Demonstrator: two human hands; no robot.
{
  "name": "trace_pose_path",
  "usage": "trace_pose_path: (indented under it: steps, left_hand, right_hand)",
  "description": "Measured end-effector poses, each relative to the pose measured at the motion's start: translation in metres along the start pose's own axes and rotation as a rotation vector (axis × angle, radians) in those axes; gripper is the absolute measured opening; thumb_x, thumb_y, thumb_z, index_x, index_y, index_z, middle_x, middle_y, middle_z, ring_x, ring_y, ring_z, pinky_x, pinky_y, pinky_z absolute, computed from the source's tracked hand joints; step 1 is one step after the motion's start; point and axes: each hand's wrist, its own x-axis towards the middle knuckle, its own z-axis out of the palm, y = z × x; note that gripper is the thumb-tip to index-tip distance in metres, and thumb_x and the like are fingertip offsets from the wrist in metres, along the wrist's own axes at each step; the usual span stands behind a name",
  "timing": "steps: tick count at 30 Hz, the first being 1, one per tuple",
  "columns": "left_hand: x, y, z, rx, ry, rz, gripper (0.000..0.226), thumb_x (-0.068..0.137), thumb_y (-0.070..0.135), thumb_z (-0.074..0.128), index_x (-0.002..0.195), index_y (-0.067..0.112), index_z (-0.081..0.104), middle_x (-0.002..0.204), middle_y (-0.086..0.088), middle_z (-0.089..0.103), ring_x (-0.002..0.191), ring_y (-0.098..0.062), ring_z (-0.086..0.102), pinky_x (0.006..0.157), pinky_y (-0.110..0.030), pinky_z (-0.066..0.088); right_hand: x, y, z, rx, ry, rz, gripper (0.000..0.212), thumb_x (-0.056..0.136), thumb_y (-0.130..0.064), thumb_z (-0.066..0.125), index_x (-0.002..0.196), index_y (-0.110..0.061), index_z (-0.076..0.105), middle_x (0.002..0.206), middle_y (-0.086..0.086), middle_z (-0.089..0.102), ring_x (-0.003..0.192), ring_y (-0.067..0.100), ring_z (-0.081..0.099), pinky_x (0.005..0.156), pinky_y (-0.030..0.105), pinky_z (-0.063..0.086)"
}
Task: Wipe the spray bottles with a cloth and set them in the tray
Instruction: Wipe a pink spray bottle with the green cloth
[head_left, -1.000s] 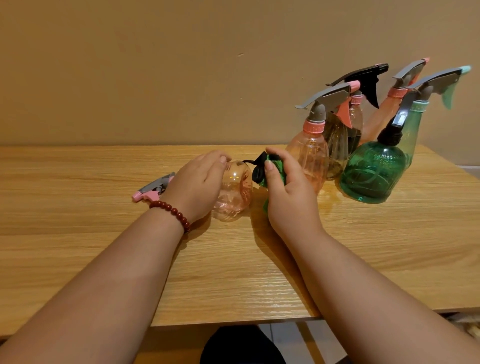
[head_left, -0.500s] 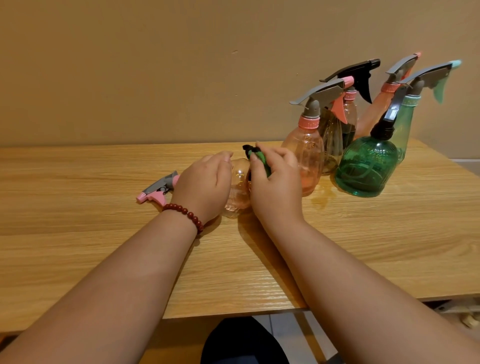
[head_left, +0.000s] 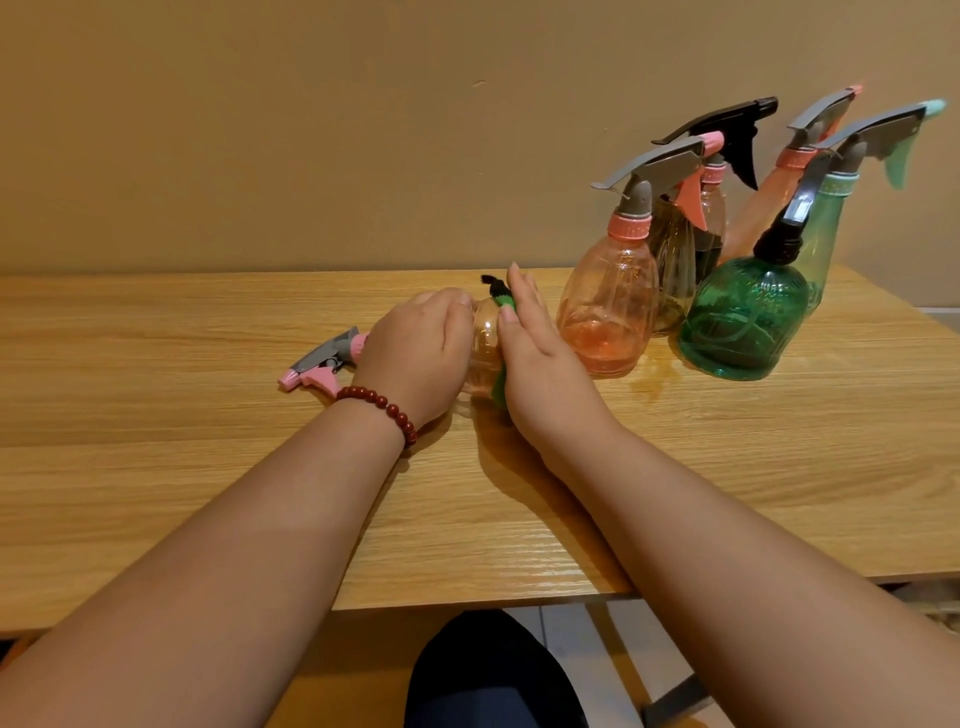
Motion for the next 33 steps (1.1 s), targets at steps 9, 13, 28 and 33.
trace_pose_path:
  steps: [9, 13, 28, 33]
  left_hand:
    - [0.000, 0.002, 0.000, -0.014, -0.037, -0.027, 0.046, 0.103, 0.028, 0.020, 0.121, 0.012, 0.060, 0.116, -0.005, 0.062, 0.101, -0.010, 0.047, 0.083, -0.022, 0.031]
    - [0.002, -0.001, -0.002, 0.010, -0.089, 0.001, 0.055, 0.094, 0.034, 0.014, 0.118, 0.014, 0.060, 0.115, -0.006, 0.062, 0.101, -0.011, 0.048, 0.083, -0.024, 0.032]
    - [-0.012, -0.003, -0.010, -0.022, -0.033, 0.006, 0.054, 0.093, 0.031, 0.015, 0.113, 0.011, 0.062, 0.109, -0.007, 0.063, 0.102, -0.017, 0.052, 0.082, -0.026, 0.036]
    - [-0.013, -0.005, -0.006, 0.003, -0.007, 0.006, 0.055, 0.094, 0.032, 0.016, 0.120, 0.013, 0.061, 0.116, -0.005, 0.062, 0.104, -0.010, 0.049, 0.083, -0.020, 0.029]
  right_hand:
    - [-0.003, -0.003, 0.000, 0.218, 0.281, 0.048, 0.027, 0.096, -0.019, 0.057, 0.122, -0.021, 0.066, 0.128, -0.009, 0.062, 0.120, 0.001, 0.052, 0.107, 0.024, 0.040]
    - [0.004, -0.004, 0.001, 0.280, 0.379, 0.113, 0.020, 0.091, -0.021, 0.065, 0.109, -0.026, 0.071, 0.095, -0.019, 0.063, 0.100, 0.002, 0.060, 0.096, 0.028, 0.049]
    - [0.011, -0.004, 0.004, 0.311, 0.416, 0.241, 0.014, 0.087, -0.023, 0.069, 0.076, -0.029, 0.064, 0.082, -0.009, 0.066, 0.081, 0.013, 0.065, 0.081, 0.041, 0.057]
    - [0.004, -0.005, 0.003, 0.278, 0.371, 0.107, 0.010, 0.087, -0.023, 0.070, 0.079, -0.029, 0.067, 0.081, -0.012, 0.067, 0.081, 0.007, 0.065, 0.075, 0.030, 0.056]
